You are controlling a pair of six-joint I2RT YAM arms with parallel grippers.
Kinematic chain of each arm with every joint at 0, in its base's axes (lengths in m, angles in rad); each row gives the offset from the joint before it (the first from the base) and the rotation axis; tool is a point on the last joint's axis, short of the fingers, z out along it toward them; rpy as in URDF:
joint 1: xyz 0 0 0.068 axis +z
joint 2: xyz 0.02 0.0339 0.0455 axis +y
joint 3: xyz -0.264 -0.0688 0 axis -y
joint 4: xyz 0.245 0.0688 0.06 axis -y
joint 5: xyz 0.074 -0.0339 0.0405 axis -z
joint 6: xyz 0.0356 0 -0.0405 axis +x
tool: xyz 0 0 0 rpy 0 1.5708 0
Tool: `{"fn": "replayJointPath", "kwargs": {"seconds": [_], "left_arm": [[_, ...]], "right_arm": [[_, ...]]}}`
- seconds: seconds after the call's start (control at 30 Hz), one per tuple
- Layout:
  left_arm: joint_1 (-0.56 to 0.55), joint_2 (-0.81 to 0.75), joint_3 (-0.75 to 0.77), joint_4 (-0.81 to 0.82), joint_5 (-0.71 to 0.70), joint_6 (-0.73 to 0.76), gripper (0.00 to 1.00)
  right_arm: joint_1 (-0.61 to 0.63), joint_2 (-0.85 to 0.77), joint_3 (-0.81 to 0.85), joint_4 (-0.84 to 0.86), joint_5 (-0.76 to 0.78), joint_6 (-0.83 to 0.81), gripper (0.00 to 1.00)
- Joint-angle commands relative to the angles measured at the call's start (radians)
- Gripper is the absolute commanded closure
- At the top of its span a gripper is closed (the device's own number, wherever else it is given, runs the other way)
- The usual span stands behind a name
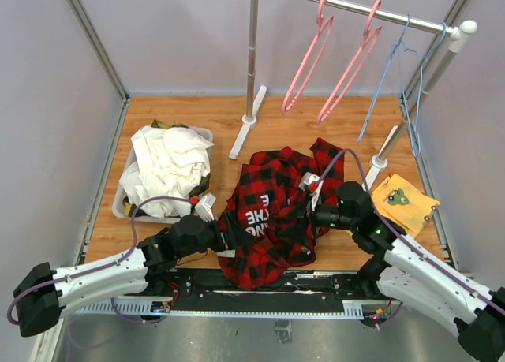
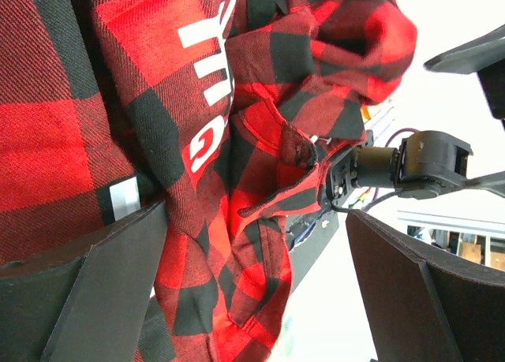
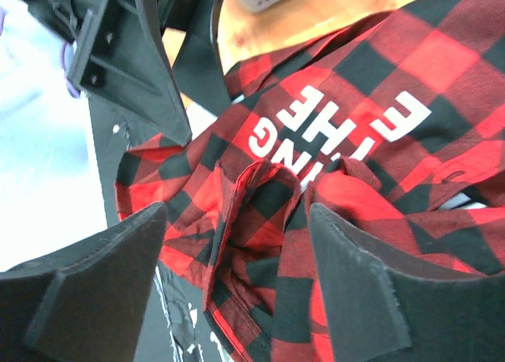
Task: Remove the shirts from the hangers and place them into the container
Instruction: Pick up the shirt from the center of the board.
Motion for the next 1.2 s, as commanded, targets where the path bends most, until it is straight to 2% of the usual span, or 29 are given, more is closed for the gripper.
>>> {"fn": "replayJointPath", "kwargs": {"seconds": [0.0, 0.2, 0.3, 0.4, 0.6, 0.73, 0.87, 1.0, 1.1, 1.13, 1.17], "left_arm": [[-0.007, 0.084, 0.044, 0.087, -0.018, 0.023, 0.00], [-0.006, 0.322, 0.175, 0.100, -0.020, 0.054, 0.00], [-0.006, 0.415, 0.262, 0.086, -0.030, 0.050, 0.00], [-0.006, 0.499, 0.369, 0.017, -0.058, 0.055, 0.00], [-0.027, 0.715, 0.620, -0.183, -0.164, 0.143, 0.00], [-0.048, 0.848, 0.712, -0.206, -0.165, 0.187, 0.00], [-0.092, 0.989, 0.819, -0.251, -0.200, 0.219, 0.00], [-0.138, 1.117, 0.939, -0.350, -0.260, 0.248, 0.00], [-0.152, 1.177, 0.955, -0.359, -0.255, 0.289, 0.00], [-0.153, 1.189, 0.948, -0.361, -0.254, 0.297, 0.04], [-0.152, 1.194, 0.934, -0.360, -0.256, 0.302, 0.12]], "right_arm": [[0.009, -0.115, 0.017, -0.036, 0.137, -0.023, 0.22], [0.010, -0.293, -0.054, -0.018, 0.381, -0.052, 0.17], [0.009, -0.358, -0.069, -0.028, 0.508, -0.063, 0.11], [0.009, -0.431, -0.090, -0.035, 0.629, -0.085, 0.05], [0.008, -0.565, -0.145, -0.040, 0.900, -0.048, 0.02], [0.009, -0.596, -0.142, -0.051, 0.982, -0.020, 0.02], [0.009, -0.583, -0.136, -0.052, 0.993, -0.008, 0.01], [0.008, -0.575, -0.130, -0.059, 1.054, 0.022, 0.01], [0.008, -0.579, -0.131, -0.058, 1.077, 0.049, 0.01], [0.008, -0.582, -0.132, -0.058, 1.104, 0.052, 0.01], [0.008, -0.584, -0.133, -0.058, 1.117, 0.052, 0.00]]}}
